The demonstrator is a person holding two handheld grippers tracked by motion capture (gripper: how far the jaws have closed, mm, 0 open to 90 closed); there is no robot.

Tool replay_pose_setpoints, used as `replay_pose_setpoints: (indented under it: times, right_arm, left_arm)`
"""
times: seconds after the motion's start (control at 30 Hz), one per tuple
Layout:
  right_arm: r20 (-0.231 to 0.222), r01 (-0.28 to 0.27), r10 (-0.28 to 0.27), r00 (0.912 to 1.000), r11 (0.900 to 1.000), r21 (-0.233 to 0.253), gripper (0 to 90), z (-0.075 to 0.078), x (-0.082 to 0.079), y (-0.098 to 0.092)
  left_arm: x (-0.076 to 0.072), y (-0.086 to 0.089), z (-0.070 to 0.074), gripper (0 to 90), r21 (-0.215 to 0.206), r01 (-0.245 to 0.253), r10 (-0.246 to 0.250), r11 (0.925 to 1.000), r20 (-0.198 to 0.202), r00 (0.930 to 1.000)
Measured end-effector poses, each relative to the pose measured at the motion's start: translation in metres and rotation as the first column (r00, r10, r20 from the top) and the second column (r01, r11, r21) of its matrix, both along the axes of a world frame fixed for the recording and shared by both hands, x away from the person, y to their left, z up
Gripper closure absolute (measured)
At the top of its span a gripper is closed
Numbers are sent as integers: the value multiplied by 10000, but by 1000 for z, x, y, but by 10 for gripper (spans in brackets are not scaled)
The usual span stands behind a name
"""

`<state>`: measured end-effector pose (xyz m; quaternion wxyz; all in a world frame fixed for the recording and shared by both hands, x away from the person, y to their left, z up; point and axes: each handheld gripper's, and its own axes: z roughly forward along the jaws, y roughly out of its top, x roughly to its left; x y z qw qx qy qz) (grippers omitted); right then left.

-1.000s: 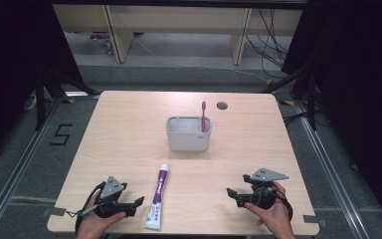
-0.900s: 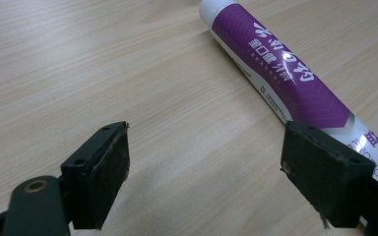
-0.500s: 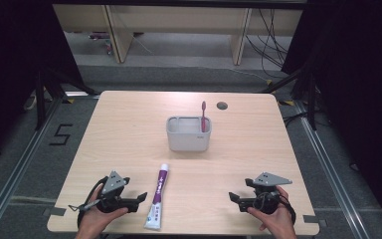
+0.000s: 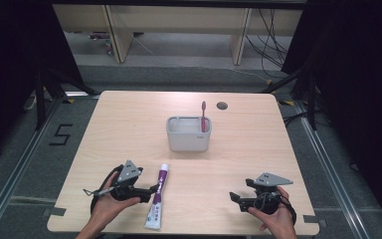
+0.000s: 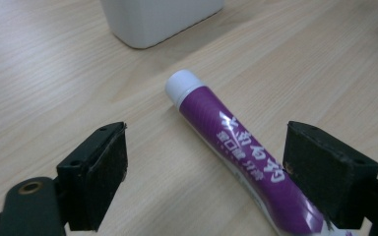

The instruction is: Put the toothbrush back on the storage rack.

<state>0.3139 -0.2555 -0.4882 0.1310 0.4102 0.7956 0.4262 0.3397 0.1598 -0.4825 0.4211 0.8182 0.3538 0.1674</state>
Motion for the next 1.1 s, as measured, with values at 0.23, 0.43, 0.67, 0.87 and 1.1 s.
replay_pose_setpoints:
  times: [0.23,0.43,0.67,0.87,1.1]
  right_arm:
    - [-101,9,-9,9999,10000,43,205,0,0,0]
    - [-16,-33,32,10000,10000,-40,212,-1,1,0]
    - [-32,22,-22,10000,10000,-94,221,-3,2,1]
    - [-222,-80,80,9997,10000,5,226,-3,1,1]
    - [-259,-121,122,9996,9999,32,230,-3,1,1]
  left_arm:
    - [9,-16,2,274,53,522,-522,9986,-20,9986]
    - [15,-30,4,531,277,1130,-1136,9932,202,9933]
    - [26,-43,1,800,849,1458,-1483,9857,236,9887]
    - [36,-51,0,889,1208,1756,-1778,9770,78,9840]
    - [48,-56,-2,891,1435,1906,-1895,9711,-214,9816]
